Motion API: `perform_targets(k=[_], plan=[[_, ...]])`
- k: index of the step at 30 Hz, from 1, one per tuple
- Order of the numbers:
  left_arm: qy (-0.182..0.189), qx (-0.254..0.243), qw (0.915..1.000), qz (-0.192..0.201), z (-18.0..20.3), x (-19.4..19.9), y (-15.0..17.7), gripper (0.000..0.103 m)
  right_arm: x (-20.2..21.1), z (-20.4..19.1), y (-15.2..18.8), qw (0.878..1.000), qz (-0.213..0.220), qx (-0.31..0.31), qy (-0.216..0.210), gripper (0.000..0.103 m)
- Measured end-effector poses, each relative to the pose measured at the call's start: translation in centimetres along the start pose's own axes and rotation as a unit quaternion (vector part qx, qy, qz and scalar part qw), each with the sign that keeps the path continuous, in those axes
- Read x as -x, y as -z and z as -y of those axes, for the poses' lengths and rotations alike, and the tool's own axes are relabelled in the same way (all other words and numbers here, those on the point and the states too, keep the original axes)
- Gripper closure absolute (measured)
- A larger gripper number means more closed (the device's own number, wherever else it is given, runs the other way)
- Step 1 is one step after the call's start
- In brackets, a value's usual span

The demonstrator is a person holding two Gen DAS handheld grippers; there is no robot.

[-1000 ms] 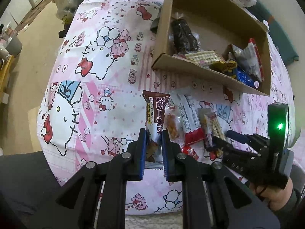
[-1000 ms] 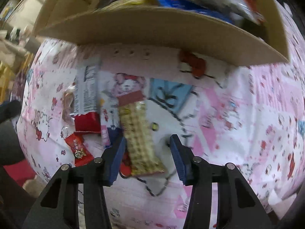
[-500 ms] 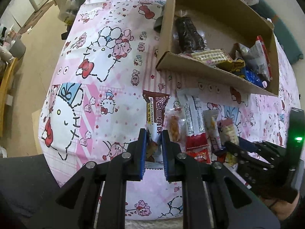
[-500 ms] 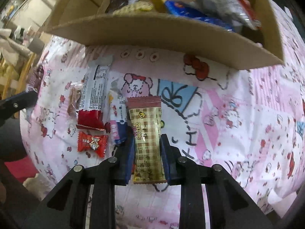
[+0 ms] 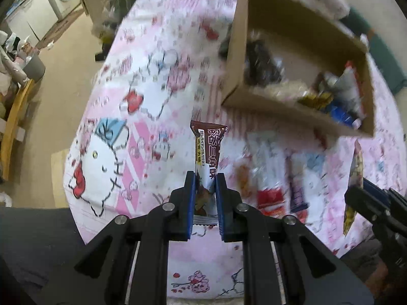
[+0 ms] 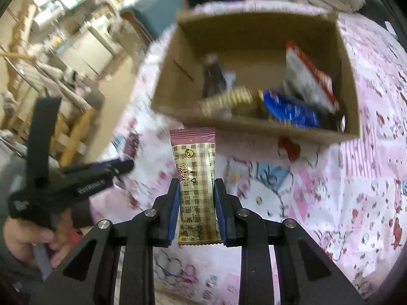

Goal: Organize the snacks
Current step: 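Carry the chocolate bar into the box while the right tool carries the wafer bar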

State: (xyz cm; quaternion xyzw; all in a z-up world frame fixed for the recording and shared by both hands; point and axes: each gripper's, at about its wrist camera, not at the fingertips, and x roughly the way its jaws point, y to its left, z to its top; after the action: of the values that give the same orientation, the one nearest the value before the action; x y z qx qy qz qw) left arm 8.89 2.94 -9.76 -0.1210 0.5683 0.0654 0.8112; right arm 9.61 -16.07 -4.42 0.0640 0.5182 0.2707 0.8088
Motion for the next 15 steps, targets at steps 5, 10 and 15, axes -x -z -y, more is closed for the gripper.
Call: perform_targets(k=[5,10,15], plan=[[0.012,0.005,0.9973,0.072,0.2,3.4,-1.2,0.091,1.8,0.2,-1.0,0.997,0.072,-0.020,-0.025,0.076],[0.031,-0.031,0.9931,0.109,2.2,6.3,-4.4,0.091,3.1,-0.1,-3.5,0.994,0.101,-0.030,-0.018,0.076],[0.038,-0.065,0.9910,0.111,4.3,6.9,-7.8,0.091,3.4,0.6,-6.5,0.994,0.107,-0.034,-0.018,0.076]])
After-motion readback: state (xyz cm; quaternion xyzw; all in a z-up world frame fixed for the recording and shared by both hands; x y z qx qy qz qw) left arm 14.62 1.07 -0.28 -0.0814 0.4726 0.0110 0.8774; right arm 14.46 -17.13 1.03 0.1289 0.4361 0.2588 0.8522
